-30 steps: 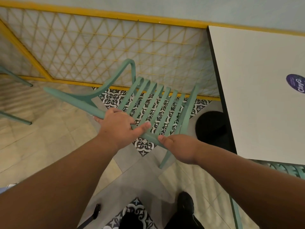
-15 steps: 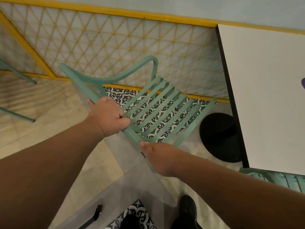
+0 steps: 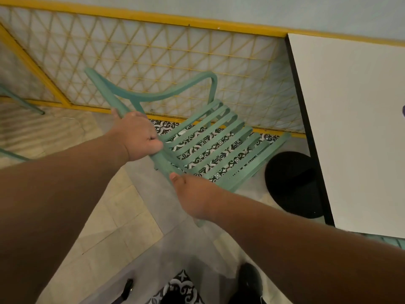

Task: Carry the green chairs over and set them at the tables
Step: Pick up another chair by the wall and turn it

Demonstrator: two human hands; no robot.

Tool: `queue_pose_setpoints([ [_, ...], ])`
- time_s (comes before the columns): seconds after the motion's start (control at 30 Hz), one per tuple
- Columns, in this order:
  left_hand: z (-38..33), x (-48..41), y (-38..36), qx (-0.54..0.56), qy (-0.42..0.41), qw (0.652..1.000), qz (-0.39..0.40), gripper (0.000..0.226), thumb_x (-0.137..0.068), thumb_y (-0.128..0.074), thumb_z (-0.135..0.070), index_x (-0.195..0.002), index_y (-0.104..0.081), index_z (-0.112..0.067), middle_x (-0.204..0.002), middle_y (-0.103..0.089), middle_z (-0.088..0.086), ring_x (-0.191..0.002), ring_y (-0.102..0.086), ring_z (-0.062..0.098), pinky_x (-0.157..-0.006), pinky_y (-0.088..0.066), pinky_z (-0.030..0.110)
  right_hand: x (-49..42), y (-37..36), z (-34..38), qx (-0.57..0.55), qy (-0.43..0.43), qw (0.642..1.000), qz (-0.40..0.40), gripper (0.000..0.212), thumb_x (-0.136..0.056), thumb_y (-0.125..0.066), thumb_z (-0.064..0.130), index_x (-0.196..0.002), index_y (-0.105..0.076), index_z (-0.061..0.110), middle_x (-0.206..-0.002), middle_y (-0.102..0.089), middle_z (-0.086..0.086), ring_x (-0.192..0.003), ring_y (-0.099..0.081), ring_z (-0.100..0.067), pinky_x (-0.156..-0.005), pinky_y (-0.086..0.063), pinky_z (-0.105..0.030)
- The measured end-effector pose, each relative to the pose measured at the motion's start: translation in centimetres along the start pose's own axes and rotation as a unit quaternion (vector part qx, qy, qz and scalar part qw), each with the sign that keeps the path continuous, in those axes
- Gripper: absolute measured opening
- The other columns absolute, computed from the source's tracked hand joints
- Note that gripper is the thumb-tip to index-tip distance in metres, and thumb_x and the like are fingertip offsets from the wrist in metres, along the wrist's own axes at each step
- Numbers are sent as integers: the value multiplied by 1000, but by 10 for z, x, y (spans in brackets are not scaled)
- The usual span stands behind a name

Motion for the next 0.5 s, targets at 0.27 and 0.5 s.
queue_pose_setpoints([
  [0.27, -17, 15, 6, -37, 106, 993, 20, 67, -84, -33, -61, -149, -42, -45, -169, -11, 11, -154, 5, 36, -120, 5, 65, 0, 2, -6, 24, 23, 999, 7, 64, -105, -21, 57, -118, -57, 6, -112, -61, -19, -109, -58, -36, -82, -37, -37],
  [0.5, -31, 29, -4, 140, 226, 963, -50, 98, -94, -54, -50, -161, 10, -19, -165, 20, 25, -154, 9, 40, -125, -5, 51, 16, 10, -25, -61, 59, 996, -10, 42, -96, -48, 61, -131, -54, 40, -92, -62, 14, -78, -60, -7, -60, -40, -22],
])
Point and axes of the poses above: each hand's wrist, its own x-axis away from the middle knuckle, its own y-axis out of the back of the hand, z = x × y, the point moved 2 cm from there along -x, towards the middle knuckle
